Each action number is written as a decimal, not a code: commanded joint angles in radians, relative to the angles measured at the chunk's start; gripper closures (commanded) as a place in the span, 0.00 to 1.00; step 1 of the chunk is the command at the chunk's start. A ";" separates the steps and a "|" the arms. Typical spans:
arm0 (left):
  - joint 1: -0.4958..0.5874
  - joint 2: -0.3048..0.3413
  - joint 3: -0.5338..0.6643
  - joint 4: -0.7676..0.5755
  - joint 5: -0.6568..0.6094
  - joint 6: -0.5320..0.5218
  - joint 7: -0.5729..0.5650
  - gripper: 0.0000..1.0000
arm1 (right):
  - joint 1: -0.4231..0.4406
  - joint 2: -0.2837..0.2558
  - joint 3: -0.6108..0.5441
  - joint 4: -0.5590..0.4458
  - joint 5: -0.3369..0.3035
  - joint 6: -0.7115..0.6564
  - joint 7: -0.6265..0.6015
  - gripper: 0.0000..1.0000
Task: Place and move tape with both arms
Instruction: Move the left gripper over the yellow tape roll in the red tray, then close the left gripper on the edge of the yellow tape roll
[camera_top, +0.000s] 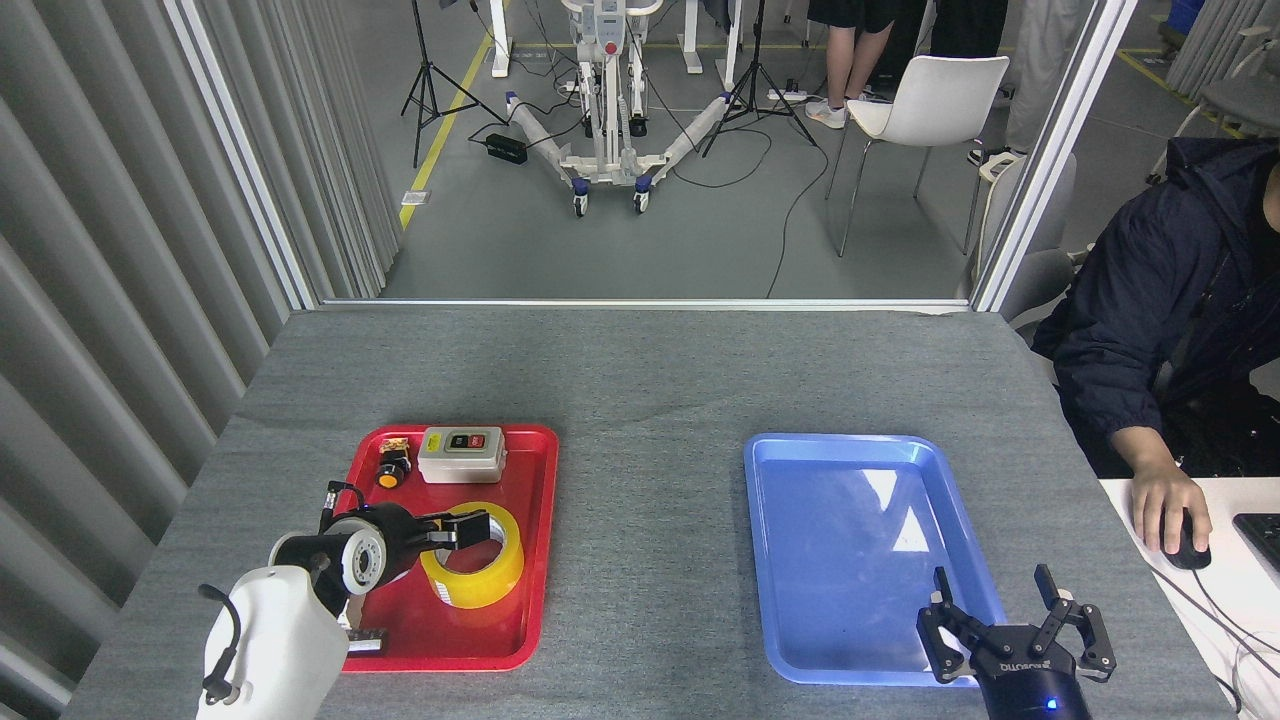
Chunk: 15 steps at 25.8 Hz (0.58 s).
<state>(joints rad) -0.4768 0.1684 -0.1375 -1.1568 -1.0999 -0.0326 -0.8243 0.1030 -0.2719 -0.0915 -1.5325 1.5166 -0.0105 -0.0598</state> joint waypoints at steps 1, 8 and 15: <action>-0.033 0.000 -0.025 0.074 -0.002 0.010 -0.006 0.00 | -0.003 -0.004 0.002 -0.001 -0.007 0.003 -0.002 0.00; -0.069 0.002 -0.093 0.137 -0.011 0.059 -0.004 0.00 | -0.031 -0.007 0.068 -0.008 -0.018 0.115 -0.002 0.00; -0.086 0.002 -0.111 0.177 -0.011 0.049 0.001 0.00 | -0.032 -0.006 0.078 -0.003 -0.052 0.090 -0.012 0.00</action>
<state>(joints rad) -0.5579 0.1697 -0.2369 -1.0000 -1.1105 0.0214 -0.8261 0.0706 -0.2789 -0.0176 -1.5379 1.4899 0.0951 -0.0700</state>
